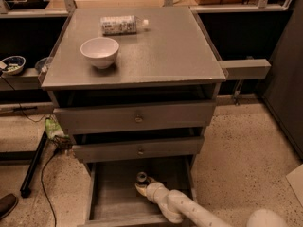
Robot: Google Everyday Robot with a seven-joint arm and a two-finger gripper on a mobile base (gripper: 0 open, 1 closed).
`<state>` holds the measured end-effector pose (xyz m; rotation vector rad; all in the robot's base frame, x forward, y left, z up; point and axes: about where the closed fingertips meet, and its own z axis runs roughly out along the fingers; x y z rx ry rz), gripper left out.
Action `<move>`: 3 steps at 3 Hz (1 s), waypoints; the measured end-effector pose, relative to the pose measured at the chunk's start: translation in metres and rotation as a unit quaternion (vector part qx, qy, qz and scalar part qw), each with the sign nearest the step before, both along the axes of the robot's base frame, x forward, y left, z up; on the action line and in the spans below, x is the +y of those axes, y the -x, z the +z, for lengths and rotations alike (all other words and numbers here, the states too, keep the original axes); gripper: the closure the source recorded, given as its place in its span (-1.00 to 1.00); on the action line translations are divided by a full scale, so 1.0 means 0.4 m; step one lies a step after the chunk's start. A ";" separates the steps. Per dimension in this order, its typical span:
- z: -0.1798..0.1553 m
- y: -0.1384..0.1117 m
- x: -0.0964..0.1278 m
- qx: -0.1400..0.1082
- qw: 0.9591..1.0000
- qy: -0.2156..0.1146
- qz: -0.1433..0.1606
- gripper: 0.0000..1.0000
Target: Place redbull can into bottom drawer
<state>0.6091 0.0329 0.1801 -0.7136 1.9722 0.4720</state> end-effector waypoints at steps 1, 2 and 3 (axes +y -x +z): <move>-0.026 0.010 -0.006 0.006 1.000 -0.004 -0.008 1.00; -0.022 0.010 -0.006 0.006 1.000 -0.004 -0.008 1.00; -0.024 0.015 -0.009 0.009 1.000 -0.006 -0.011 1.00</move>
Offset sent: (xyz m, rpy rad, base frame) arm -0.0106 -0.0109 -0.0268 0.0199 0.0292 -0.0477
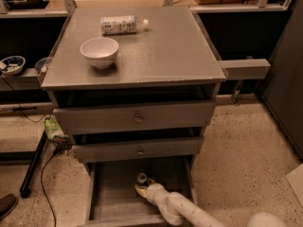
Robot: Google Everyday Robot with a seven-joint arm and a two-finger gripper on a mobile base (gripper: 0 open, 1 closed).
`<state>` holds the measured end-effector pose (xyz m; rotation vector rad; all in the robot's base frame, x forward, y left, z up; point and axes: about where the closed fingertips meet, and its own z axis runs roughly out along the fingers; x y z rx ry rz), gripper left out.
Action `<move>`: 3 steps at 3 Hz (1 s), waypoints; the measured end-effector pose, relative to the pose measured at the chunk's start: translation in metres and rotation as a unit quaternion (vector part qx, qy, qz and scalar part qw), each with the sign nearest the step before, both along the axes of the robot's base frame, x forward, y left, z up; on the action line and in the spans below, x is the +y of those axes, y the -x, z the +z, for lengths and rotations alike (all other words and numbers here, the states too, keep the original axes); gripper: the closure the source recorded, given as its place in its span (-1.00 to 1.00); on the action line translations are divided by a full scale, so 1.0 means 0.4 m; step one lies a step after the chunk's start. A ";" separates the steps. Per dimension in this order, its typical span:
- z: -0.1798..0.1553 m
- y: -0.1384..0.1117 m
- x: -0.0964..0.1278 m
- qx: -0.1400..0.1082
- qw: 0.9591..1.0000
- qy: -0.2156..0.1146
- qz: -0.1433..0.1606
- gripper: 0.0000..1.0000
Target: Place redbull can into bottom drawer
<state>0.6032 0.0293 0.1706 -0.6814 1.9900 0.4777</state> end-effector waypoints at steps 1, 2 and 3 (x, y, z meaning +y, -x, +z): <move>0.000 0.000 0.000 0.000 1.000 0.000 0.000 0.67; 0.000 0.000 0.000 0.000 1.000 0.000 0.000 0.21; 0.000 0.000 0.000 0.000 1.000 0.000 0.000 -0.26</move>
Offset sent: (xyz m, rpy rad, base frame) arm 0.0000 0.0000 0.0002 0.0000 0.0000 0.0001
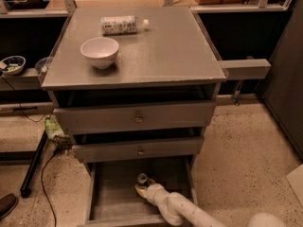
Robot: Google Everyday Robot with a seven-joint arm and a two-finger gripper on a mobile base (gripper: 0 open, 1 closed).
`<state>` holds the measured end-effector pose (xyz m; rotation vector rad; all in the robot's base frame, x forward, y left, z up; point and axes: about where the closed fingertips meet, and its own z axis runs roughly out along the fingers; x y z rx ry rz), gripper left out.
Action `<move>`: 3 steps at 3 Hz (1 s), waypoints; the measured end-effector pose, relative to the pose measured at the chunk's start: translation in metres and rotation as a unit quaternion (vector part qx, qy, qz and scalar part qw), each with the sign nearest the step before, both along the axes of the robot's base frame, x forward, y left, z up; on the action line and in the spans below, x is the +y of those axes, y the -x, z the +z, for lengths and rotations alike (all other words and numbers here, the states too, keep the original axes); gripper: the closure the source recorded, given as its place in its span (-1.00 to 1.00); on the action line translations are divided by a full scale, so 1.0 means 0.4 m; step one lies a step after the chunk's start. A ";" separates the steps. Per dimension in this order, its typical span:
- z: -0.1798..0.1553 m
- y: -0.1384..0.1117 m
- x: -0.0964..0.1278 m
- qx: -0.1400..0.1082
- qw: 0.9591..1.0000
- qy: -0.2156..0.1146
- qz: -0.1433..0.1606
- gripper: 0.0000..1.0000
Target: Place redbull can into bottom drawer
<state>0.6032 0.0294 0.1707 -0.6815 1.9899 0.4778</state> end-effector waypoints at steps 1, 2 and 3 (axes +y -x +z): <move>0.000 0.000 0.000 0.000 1.000 0.000 0.000 -0.73; 0.000 0.000 0.000 0.000 1.000 0.000 0.000 -1.00; 0.000 0.000 0.000 0.000 1.000 0.000 0.000 -1.00</move>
Offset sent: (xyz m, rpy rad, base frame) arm 0.0000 0.0000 0.0000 0.0000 0.0000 0.0000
